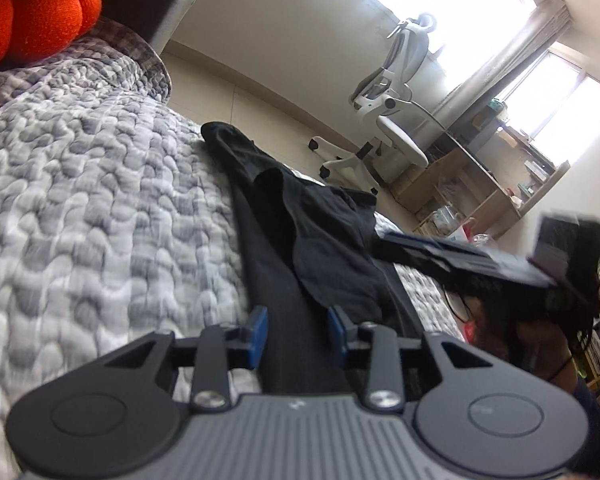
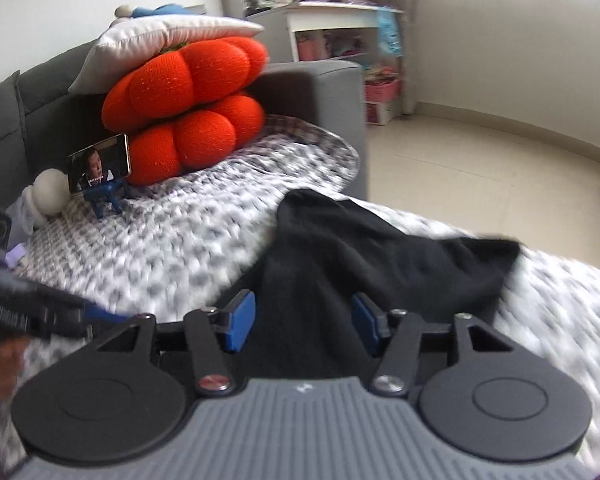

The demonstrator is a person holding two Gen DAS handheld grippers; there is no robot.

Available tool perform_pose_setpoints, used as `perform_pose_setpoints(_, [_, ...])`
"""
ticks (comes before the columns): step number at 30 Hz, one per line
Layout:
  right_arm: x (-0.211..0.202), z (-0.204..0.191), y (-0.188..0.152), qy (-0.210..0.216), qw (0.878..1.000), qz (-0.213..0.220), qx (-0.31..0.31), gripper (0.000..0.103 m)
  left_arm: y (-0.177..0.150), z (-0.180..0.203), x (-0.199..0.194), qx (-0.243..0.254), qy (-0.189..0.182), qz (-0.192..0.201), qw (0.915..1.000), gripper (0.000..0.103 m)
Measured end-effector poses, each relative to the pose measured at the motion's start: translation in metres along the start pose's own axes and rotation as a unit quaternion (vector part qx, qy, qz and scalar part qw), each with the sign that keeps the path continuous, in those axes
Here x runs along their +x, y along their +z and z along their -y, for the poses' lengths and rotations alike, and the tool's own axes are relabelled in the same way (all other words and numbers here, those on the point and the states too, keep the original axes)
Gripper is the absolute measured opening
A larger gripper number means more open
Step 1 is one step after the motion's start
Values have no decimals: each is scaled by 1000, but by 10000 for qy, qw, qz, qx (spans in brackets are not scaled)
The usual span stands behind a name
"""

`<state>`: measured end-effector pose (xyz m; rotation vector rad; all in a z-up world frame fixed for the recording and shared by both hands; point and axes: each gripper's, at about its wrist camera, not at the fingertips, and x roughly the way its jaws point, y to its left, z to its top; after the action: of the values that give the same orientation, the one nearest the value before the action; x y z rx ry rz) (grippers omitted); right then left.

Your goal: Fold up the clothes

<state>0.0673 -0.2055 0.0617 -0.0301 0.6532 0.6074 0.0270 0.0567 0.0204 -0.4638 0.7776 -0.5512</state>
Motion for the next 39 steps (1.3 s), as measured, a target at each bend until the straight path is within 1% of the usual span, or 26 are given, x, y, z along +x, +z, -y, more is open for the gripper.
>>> perform_pose_setpoints(2, [26, -7, 12, 14, 9999, -124, -118, 59, 6, -2, 5, -1, 41, 17, 10000, 34])
perform_pose_setpoints(4, [49, -17, 21, -86, 9991, -234, -348, 59, 11, -5, 9, -9, 74, 29, 10000, 34])
perform_pose_setpoints(7, [72, -22, 27, -288, 9973, -375, -564, 59, 20, -11, 15, 5, 151, 44, 9999, 35])
perform_pose_setpoints(9, [83, -20, 28, -334, 9973, -435, -494, 59, 25, -14, 18, 16, 227, 48, 9997, 35])
perform_pose_setpoints(10, [84, -18, 28, -360, 9973, -440, -460, 56, 28, -16, 20, 25, 258, 57, 9996, 35])
perform_pose_setpoints(11, [86, -16, 27, -381, 9974, -442, -419, 36, 30, -17, 21, 30, 299, 68, 9995, 35])
perform_pose_setpoints(12, [83, -13, 26, -345, 9982, -406, -289, 22, 32, -19, 22, 34, 337, 79, 9994, 35])
perform_pose_setpoints(13, [80, -10, 25, -306, 9987, -364, -154, 22, 35, -20, 22, 35, 351, 93, 9993, 35])
perform_pose_setpoints(14, [75, -7, 23, -218, 9994, -249, 39, 19, 37, -21, 23, 36, 361, 107, 9993, 36])
perform_pose_setpoints(15, [70, -3, 21, -171, 9995, -174, 200, 12, 39, -22, 23, 40, 358, 120, 9993, 36])
perform_pose_setpoints(17, [61, 5, 18, -229, 9986, -39, 484, 6, 42, -21, 25, 81, 389, 129, 9991, 37])
perform_pose_setpoints(19, [50, 17, 15, -138, 9958, 173, 887, 6, 46, -21, 27, 147, 417, 136, 9989, 37])
perform_pose_setpoints(21, [41, 29, 12, -61, 9918, 349, 1226, 3, 49, -19, 30, 225, 417, 130, 9988, 37])
perform_pose_setpoints(23, [38, 32, 12, -219, 9914, 397, 1228, 3, 51, -16, 34, 326, 462, 119, 9983, 37])
perform_pose_setpoints(26, [26, 36, 14, -153, 9894, 613, 1308, 3, 55, -10, 37, 493, 501, 138, 9974, 38])
perform_pose_setpoints(28, [24, 32, 18, -19, 9910, 612, 1188, 6, 55, -9, 40, 560, 509, 141, 9970, 39])
perform_pose_setpoints(31, [38, 12, 26, -96, 9976, 282, 626, 32, 54, -9, 45, 582, 570, 108, 9966, 40])
perform_pose_setpoints(32, [44, 6, 28, -141, 9986, 204, 474, 47, 54, -10, 46, 582, 588, 98, 9965, 40])
perform_pose_setpoints(33, [50, 0, 30, -185, 9992, 126, 321, 50, 54, -9, 47, 594, 599, 98, 9964, 40])
perform_pose_setpoints(34, [55, -6, 32, -226, 9996, 48, 178, 50, 54, -9, 48, 607, 611, 99, 9962, 40])
perform_pose_setpoints(37, [71, -10, 34, -212, 9994, -129, 247, 50, 54, -8, 48, 672, 659, 107, 9955, 40])
perform_pose_setpoints(38, [77, -9, 33, -262, 9989, -227, 323, 46, 54, -9, 48, 680, 677, 99, 9953, 40])
perform_pose_setpoints(39, [82, -7, 31, -314, 9983, -303, 381, 21, 55, -9, 48, 681, 691, 91, 9952, 40])
